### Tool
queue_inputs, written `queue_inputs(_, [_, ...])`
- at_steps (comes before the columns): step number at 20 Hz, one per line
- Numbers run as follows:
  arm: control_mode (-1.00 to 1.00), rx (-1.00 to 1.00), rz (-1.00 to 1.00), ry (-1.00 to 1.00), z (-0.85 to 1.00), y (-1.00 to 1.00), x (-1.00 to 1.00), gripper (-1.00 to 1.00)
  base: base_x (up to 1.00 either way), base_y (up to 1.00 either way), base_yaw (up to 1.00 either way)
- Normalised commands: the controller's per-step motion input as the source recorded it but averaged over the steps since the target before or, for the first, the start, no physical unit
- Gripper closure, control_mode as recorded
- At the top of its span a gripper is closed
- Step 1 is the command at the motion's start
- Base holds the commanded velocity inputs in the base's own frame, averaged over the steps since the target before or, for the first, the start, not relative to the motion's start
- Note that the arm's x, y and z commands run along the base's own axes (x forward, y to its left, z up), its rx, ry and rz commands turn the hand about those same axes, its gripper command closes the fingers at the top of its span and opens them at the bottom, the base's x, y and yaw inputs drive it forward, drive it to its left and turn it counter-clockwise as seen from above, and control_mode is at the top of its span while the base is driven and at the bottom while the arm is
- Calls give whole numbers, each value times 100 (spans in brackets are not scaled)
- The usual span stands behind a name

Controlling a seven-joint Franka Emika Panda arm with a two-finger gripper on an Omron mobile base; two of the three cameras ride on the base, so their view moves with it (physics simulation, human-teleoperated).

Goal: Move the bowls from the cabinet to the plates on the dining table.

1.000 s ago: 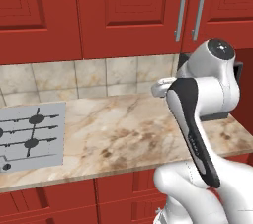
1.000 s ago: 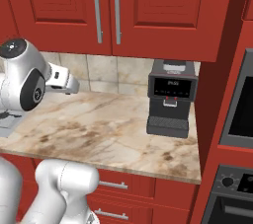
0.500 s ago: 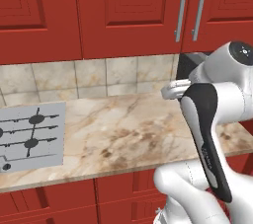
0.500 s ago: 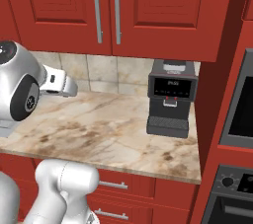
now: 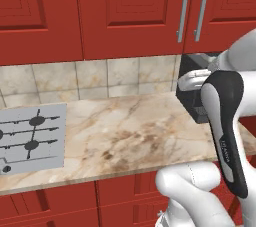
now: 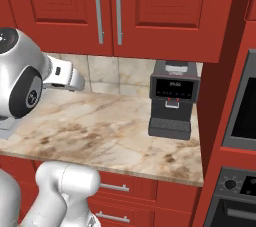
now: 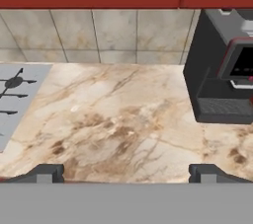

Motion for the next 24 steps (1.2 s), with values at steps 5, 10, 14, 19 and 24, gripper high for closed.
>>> queue_inputs(5, [-100, 0, 0, 0, 39, -21, -4, -100, 0, 0, 0])
queue_inputs(10, [-100, 0, -1, 0, 32, -19, 0, -100, 0, 0, 0])
queue_inputs(14, [-100, 0, -1, 0, 25, -17, 0, -100, 0, 0, 0])
queue_inputs(19, [-100, 0, 0, 0, 29, -7, 0, -100, 0, 0, 0])
queue_inputs(24, [-100, 0, 0, 0, 25, 0, 3, -100, 0, 0, 0])
